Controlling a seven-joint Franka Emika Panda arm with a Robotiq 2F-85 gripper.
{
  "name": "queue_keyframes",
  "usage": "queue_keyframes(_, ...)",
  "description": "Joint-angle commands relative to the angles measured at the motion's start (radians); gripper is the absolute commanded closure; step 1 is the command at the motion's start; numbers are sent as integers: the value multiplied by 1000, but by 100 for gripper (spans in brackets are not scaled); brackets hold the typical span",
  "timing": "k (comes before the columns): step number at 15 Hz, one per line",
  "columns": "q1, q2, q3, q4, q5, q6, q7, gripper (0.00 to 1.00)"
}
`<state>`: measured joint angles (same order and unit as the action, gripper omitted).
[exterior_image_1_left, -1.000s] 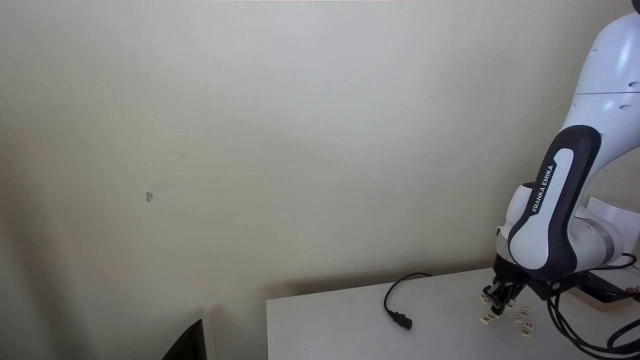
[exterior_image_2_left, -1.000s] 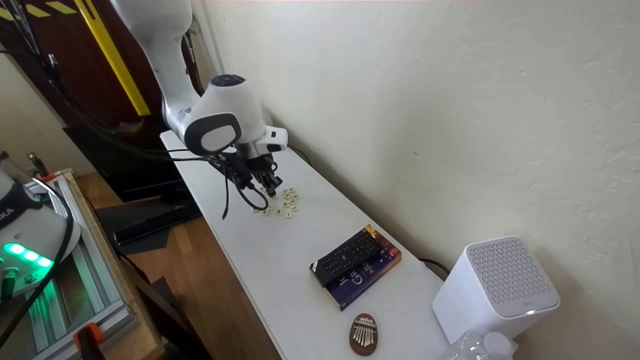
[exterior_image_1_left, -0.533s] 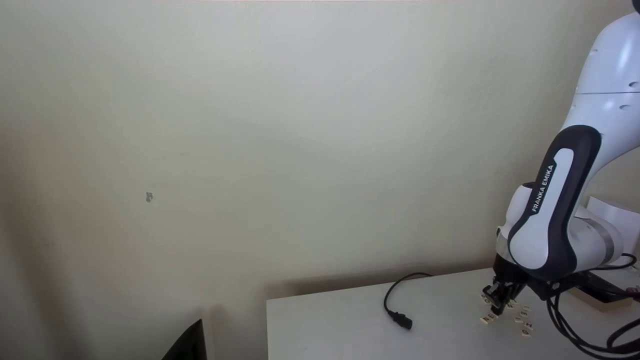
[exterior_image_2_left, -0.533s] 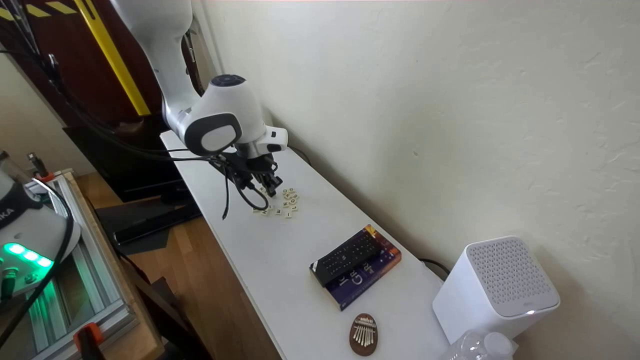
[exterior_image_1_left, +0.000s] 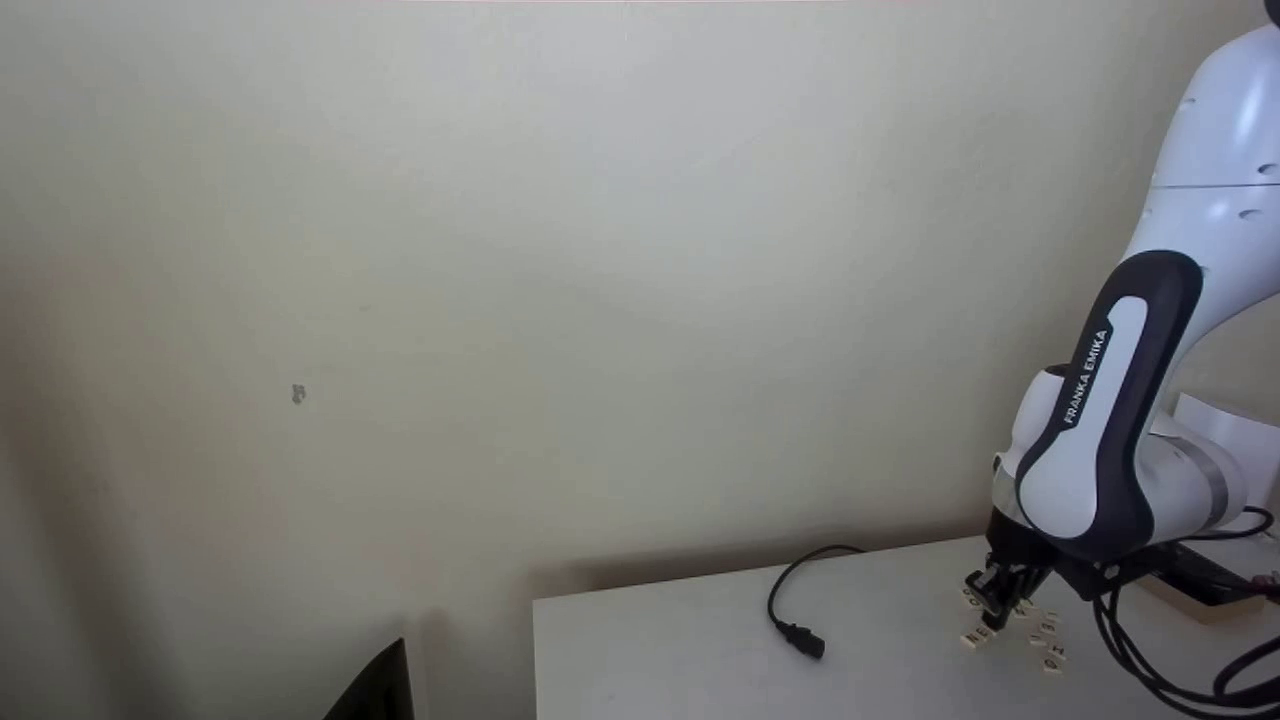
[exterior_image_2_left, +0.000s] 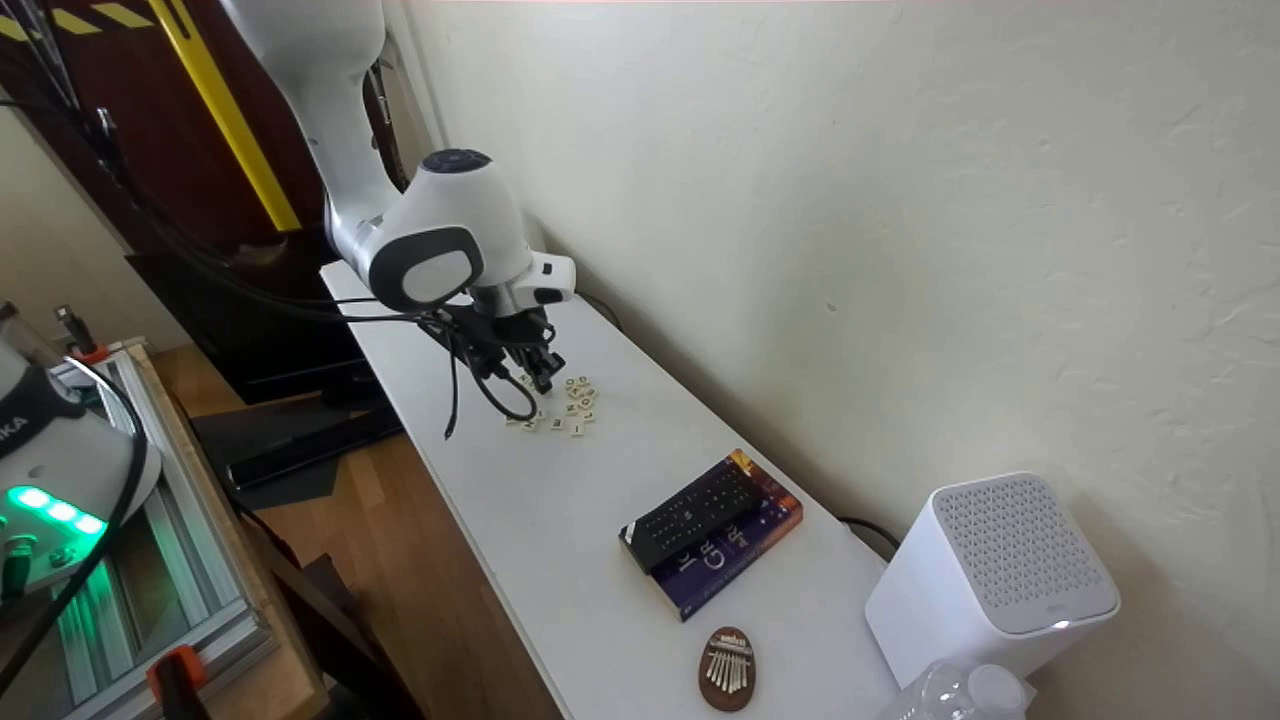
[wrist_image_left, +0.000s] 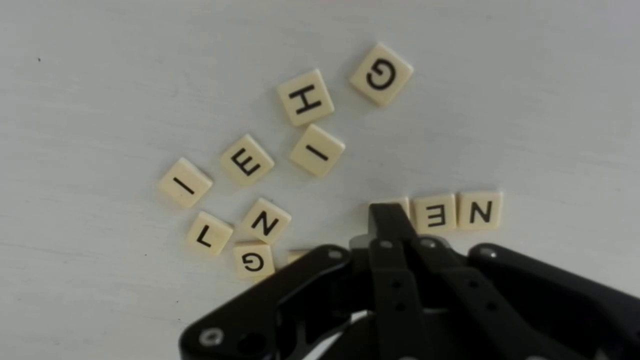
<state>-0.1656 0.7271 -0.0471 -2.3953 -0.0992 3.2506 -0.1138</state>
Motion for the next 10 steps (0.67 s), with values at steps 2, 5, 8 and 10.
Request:
queue_keyframes(2, -28, 12, 23, -1, -2, 29, -2, 100)
queue_keyframes(5, -31, -24, 24, -36, -7, 62, -6, 100)
queue_keyframes(8, -26, -34, 18, -51, -10, 88, -5, 100)
queue_keyframes(10, -20, -41, 9, -60, -8, 94, -3, 100)
